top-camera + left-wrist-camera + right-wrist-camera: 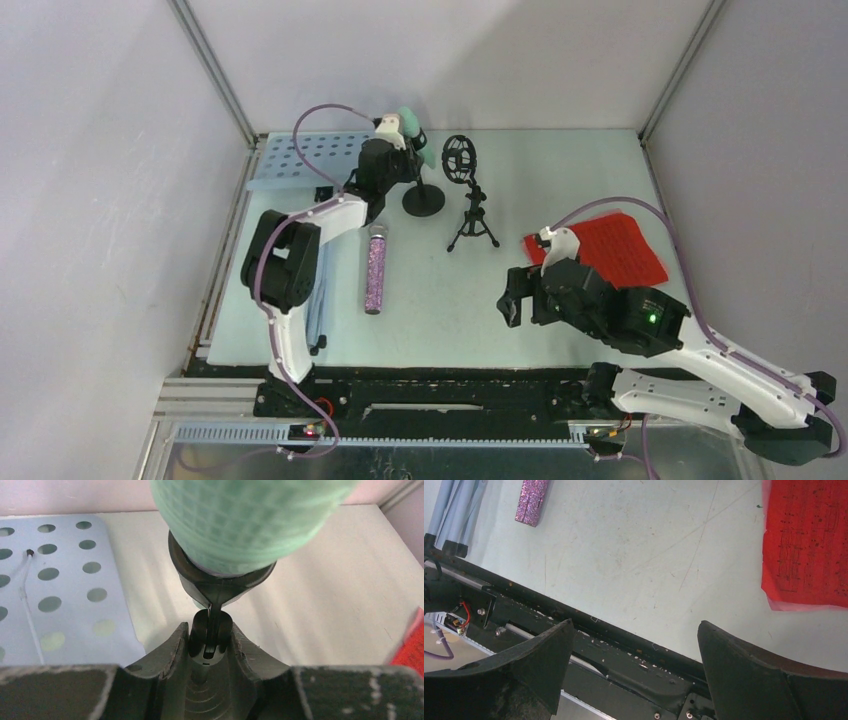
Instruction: Pack up the instrument practice props
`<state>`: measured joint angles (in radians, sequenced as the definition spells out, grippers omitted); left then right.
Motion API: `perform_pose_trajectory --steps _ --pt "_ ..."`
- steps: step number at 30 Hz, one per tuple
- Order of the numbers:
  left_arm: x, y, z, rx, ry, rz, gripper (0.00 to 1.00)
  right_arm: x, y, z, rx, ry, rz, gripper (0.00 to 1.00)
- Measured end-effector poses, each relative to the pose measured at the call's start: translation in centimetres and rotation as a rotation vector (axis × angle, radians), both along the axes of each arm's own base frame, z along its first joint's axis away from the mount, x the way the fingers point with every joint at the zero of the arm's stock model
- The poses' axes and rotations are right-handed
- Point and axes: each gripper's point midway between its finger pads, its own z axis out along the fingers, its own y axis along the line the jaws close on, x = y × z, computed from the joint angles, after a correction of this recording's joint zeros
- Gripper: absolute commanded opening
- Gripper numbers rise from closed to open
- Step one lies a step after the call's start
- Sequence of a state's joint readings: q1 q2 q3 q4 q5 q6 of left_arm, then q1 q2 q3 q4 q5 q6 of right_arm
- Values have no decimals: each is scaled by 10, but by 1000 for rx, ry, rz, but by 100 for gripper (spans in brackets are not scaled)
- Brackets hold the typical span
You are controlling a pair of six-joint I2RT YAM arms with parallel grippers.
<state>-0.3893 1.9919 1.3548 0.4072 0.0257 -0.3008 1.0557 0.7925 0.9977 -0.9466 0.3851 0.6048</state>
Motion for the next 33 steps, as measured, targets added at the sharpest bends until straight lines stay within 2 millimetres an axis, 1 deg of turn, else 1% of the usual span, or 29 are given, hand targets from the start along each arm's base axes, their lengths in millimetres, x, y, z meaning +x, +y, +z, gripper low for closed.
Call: perform_pose_trajectory --steps 9,12,15,20,22,26,28,33 --pt "-61 -8 29 30 -44 -82 0 -3 -5 2 21 -4 -4 100" --pt "-80 -8 34 25 -51 -97 0 -5 -7 3 30 -2 -9 100" --pt "-98 -7 35 25 -52 -110 0 -7 -10 5 43 -1 -17 100" --pt "-133 -4 32 31 -44 -136 0 -8 -13 8 62 -8 -23 100" --pt "-153 -5 28 34 -38 -157 0 -9 -14 9 67 -8 -25 100" --pt "-185 -7 20 38 -27 -203 0 -9 -15 8 65 -6 -28 100" --pt "-200 -9 15 47 -26 -234 0 -9 -16 5 61 -3 -32 100" --pt "-246 -22 2 64 -42 -355 0 -8 -21 -1 56 -10 -52 100"
